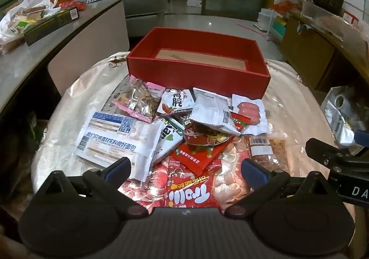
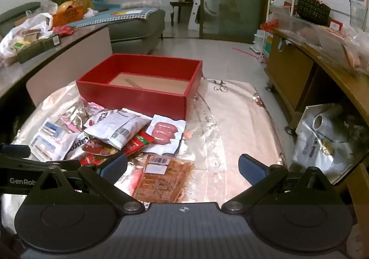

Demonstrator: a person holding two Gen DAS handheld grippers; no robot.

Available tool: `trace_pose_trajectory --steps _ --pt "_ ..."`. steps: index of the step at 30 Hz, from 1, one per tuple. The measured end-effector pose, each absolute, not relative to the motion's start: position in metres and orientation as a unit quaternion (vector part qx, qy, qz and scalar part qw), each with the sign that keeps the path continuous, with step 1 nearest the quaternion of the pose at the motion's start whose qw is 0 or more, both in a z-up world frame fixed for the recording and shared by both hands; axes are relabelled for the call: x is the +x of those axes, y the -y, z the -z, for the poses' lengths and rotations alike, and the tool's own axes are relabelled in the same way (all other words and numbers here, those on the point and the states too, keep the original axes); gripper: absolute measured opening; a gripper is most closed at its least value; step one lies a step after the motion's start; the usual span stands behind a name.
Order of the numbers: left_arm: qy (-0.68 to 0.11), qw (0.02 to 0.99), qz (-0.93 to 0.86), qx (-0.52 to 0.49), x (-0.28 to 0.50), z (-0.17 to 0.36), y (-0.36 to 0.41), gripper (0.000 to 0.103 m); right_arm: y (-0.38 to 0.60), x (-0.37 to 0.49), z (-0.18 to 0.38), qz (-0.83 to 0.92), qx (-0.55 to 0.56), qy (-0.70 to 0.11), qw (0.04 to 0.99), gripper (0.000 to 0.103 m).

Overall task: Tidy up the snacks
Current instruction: 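Move both grippers toward the snack pile in front of the red box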

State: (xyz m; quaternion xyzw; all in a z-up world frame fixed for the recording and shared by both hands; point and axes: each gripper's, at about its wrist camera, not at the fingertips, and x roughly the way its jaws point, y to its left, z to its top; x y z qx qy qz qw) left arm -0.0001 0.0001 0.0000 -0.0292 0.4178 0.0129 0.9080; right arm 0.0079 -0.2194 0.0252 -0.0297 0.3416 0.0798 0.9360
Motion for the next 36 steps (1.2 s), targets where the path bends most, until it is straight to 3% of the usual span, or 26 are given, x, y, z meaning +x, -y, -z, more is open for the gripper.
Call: trace_pose_trajectory --steps 36 --pt "-0.441 0.897 -0.02 -0.012 0.002 0.011 0.001 0.098 0.22 0.013 -0.016 -0.076 -0.045 -0.38 0.921 0.103"
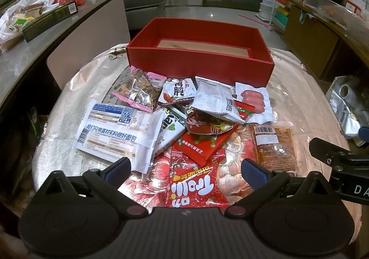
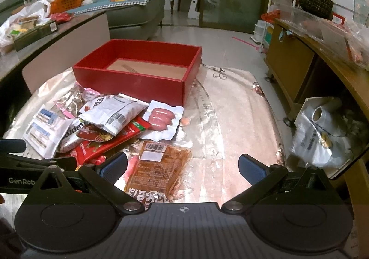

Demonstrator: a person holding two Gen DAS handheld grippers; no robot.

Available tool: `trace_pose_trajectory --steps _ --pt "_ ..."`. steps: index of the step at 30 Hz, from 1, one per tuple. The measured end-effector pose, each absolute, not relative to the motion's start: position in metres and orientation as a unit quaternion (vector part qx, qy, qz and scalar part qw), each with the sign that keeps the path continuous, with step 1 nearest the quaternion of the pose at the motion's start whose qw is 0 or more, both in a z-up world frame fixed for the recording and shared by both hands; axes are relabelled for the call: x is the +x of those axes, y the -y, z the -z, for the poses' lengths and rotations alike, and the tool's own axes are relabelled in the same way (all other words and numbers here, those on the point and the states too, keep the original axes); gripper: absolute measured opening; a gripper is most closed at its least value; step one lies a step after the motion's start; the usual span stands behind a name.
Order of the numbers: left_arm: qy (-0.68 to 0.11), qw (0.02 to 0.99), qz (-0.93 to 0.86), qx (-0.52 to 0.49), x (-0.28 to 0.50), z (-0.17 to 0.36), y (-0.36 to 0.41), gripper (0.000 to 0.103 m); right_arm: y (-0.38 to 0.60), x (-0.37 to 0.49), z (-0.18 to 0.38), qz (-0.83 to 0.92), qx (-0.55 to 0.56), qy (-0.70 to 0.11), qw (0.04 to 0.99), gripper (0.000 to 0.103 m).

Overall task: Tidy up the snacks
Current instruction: 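Move both grippers toward the snack pile in front of the red box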

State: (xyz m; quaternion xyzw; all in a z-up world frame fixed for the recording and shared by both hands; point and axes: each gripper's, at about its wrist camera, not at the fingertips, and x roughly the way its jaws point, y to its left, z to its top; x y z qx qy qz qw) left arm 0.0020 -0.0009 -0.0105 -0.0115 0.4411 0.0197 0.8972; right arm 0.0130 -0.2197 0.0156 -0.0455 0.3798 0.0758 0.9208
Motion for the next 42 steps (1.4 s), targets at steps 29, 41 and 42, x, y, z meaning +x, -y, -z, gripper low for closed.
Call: trace_pose_trajectory --steps 29,41,42 --pt "-0.452 0.892 -0.019 0.001 0.003 0.018 0.006 0.098 0.218 0.014 -0.013 -0.084 -0.046 -0.391 0.916 0.103" --pt "-0.488 0.872 -0.027 -0.014 0.019 0.04 0.005 0.098 0.223 0.017 -0.013 -0.086 -0.035 -0.397 0.913 0.103" --pt "-0.49 0.871 -0.03 -0.013 0.023 0.043 0.006 0.098 0.223 0.017 -0.013 -0.087 -0.035 -0.397 0.913 0.103"
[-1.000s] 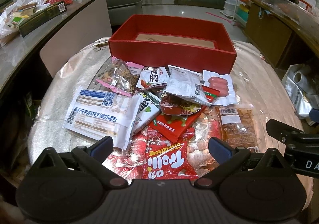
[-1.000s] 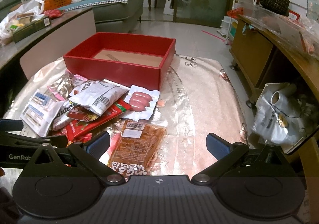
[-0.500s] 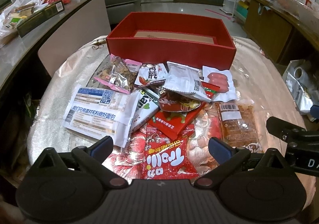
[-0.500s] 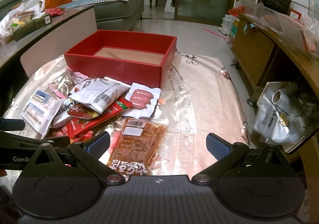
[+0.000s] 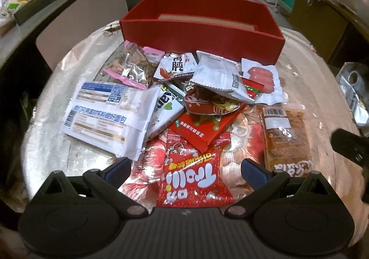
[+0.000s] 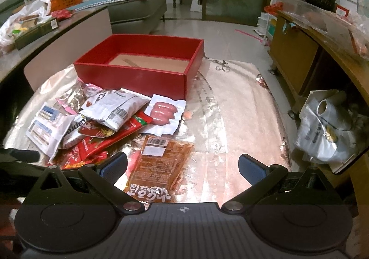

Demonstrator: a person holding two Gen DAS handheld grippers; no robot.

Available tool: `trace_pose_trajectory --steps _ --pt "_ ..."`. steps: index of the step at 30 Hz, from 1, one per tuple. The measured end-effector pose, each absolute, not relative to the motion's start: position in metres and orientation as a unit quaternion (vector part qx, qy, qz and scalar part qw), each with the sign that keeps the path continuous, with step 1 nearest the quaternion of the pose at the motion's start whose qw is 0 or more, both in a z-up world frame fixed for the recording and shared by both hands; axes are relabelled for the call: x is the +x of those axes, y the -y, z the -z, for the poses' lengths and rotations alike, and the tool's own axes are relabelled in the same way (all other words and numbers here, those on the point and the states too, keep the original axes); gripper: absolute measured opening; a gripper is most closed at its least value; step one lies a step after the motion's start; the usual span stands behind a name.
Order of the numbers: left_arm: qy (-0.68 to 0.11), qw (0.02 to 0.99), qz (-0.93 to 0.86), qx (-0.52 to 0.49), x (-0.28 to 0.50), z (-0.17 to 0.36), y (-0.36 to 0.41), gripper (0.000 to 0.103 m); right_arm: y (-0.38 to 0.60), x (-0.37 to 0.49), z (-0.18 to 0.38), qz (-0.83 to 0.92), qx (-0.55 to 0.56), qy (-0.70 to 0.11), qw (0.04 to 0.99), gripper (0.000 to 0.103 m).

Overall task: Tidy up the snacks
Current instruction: 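Move both grippers toward the snack pile in front of the red box, then grasp the red Trolli bag with the left gripper while the right gripper grasps the brown jerky pouch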

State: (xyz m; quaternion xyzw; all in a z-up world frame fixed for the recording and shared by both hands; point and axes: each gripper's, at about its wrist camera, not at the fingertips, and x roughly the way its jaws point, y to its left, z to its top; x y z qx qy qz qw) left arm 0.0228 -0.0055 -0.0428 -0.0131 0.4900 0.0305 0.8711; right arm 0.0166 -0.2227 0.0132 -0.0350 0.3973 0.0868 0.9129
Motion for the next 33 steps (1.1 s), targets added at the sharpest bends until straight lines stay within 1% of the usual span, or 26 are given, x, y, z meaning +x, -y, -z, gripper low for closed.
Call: trace_pose_trajectory --steps 5,9,12,14,16,17,18,22,26,30,31,33 --pt "-0.507 0.861 -0.045 -0.011 0.034 0.056 0.004 0.097 0.225 0.019 -0.012 -0.089 -0.031 -0.404 0.91 0.103" --pt "-0.527 0.849 -0.051 -0.008 0.04 0.071 0.003 0.089 0.23 0.021 -0.009 -0.086 -0.024 -0.413 0.906 0.103" --pt "-0.529 0.847 -0.054 -0.017 0.043 0.078 0.0 0.09 0.231 0.023 -0.007 -0.087 -0.02 -0.42 0.903 0.103" --pt "-0.531 0.846 -0.048 -0.024 0.041 0.077 -0.002 0.083 0.232 0.024 -0.005 -0.087 -0.023 -0.424 0.901 0.103" --pt "-0.532 0.845 -0.036 -0.034 0.036 0.073 -0.004 0.065 0.232 0.027 -0.001 -0.085 -0.024 -0.433 0.897 0.103" --pt "-0.532 0.846 -0.029 -0.029 0.033 0.072 -0.004 0.059 0.233 0.028 0.001 -0.084 -0.022 -0.437 0.895 0.103" --pt "-0.532 0.846 -0.024 -0.025 0.029 0.07 -0.004 0.055 0.234 0.029 0.002 -0.083 -0.02 -0.439 0.894 0.103" --pt "-0.546 0.837 -0.001 -0.039 0.01 0.069 -0.011 0.052 0.234 0.034 0.008 -0.074 -0.022 -0.448 0.891 0.102" --pt "-0.556 0.83 0.008 -0.048 0.0 0.066 -0.014 0.052 0.224 0.05 0.022 -0.074 -0.005 -0.479 0.875 0.101" --pt "-0.555 0.831 0.0 -0.04 0.0 0.067 -0.016 0.053 0.197 0.062 0.034 -0.076 -0.032 -0.491 0.867 0.101" --pt "-0.554 0.832 0.0 -0.036 0.001 0.068 -0.015 0.056 0.191 0.065 0.038 -0.075 -0.04 -0.494 0.865 0.101" --pt "-0.549 0.835 -0.001 -0.02 0.003 0.071 -0.011 0.058 0.181 0.07 0.046 -0.071 -0.058 -0.499 0.862 0.101"
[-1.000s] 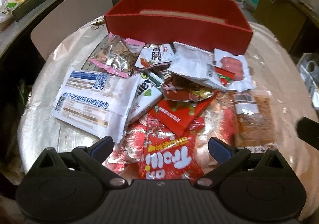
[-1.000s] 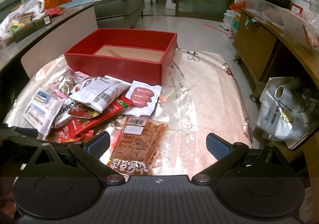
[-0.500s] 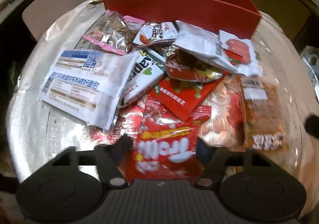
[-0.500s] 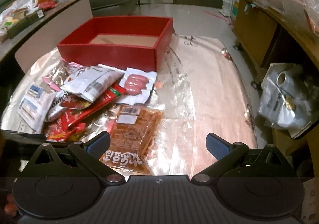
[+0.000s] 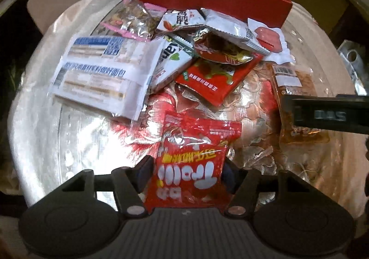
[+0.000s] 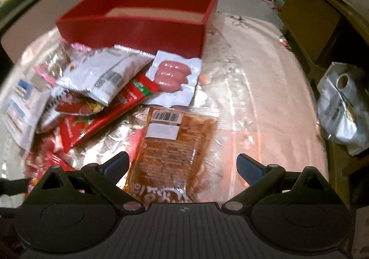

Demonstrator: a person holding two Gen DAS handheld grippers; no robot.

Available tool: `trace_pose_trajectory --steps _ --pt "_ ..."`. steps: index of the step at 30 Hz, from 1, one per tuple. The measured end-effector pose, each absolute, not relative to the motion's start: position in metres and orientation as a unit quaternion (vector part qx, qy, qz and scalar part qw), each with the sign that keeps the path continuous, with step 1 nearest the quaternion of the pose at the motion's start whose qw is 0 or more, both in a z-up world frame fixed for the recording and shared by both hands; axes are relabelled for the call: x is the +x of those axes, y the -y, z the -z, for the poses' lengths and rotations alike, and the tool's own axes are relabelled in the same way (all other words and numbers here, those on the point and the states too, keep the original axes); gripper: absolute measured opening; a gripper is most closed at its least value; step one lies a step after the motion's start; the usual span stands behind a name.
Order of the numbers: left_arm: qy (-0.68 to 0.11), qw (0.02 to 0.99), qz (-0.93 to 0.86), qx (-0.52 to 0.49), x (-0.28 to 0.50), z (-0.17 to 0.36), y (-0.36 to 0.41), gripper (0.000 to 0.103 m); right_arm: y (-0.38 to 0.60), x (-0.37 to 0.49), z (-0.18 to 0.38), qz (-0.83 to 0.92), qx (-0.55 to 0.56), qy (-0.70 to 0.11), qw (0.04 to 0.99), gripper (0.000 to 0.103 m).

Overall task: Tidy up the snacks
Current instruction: 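Grasp the red Trolli bag with the left gripper while the right gripper grasps the brown jerky pouch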

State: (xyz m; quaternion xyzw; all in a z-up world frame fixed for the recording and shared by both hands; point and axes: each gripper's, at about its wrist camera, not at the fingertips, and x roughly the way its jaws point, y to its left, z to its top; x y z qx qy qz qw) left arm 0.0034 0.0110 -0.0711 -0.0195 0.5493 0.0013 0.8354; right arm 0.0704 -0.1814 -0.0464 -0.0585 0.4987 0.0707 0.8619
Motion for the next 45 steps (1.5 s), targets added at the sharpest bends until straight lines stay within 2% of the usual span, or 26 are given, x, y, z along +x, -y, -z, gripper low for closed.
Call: trace_pose_trajectory --steps 3,7,10,17,24,33,35,38,40,41,42,45 --pt "-0.546 0.838 0.002 0.013 0.003 0.074 -0.002 0.063 0.173 0.073 0.056 -0.069 -0.08 -0.505 0.857 0.1" --pt "-0.542 0.839 -0.017 0.033 0.005 0.078 -0.002 0.083 0.174 0.074 0.062 -0.066 -0.088 -0.511 0.853 0.103" --pt "-0.545 0.838 -0.022 0.023 0.006 0.08 -0.008 0.087 0.177 0.074 0.061 -0.067 -0.088 -0.514 0.851 0.103" --pt "-0.542 0.839 -0.027 0.028 0.008 0.084 -0.007 0.091 0.174 0.078 0.063 -0.073 -0.084 -0.52 0.847 0.103" --pt "-0.545 0.837 -0.033 0.01 0.006 0.088 -0.015 0.1 0.184 0.082 0.066 -0.075 -0.046 -0.533 0.841 0.103" --pt "-0.544 0.838 -0.028 0.002 0.006 0.088 -0.017 0.1 0.187 0.071 0.069 -0.085 -0.042 -0.507 0.857 0.103" --pt "-0.544 0.839 -0.026 0.002 0.006 0.087 -0.018 0.099 0.187 0.073 0.068 -0.098 -0.055 -0.509 0.853 0.103" --pt "-0.542 0.841 -0.016 0.004 0.005 0.084 -0.015 0.088 0.188 0.069 0.065 -0.104 -0.065 -0.506 0.854 0.098" --pt "-0.536 0.844 -0.007 0.01 0.003 0.08 -0.012 0.069 0.186 0.065 0.061 -0.122 -0.068 -0.504 0.852 0.085" --pt "-0.533 0.846 -0.004 0.013 0.002 0.078 -0.01 0.063 0.185 0.063 0.058 -0.125 -0.072 -0.505 0.851 0.072" --pt "-0.532 0.847 -0.002 0.015 0.002 0.076 -0.008 0.053 0.185 0.062 0.056 -0.129 -0.074 -0.504 0.851 0.065" --pt "-0.534 0.846 0.0 0.009 0.002 0.074 -0.01 0.051 0.196 0.059 0.051 -0.134 -0.051 -0.515 0.845 0.059"
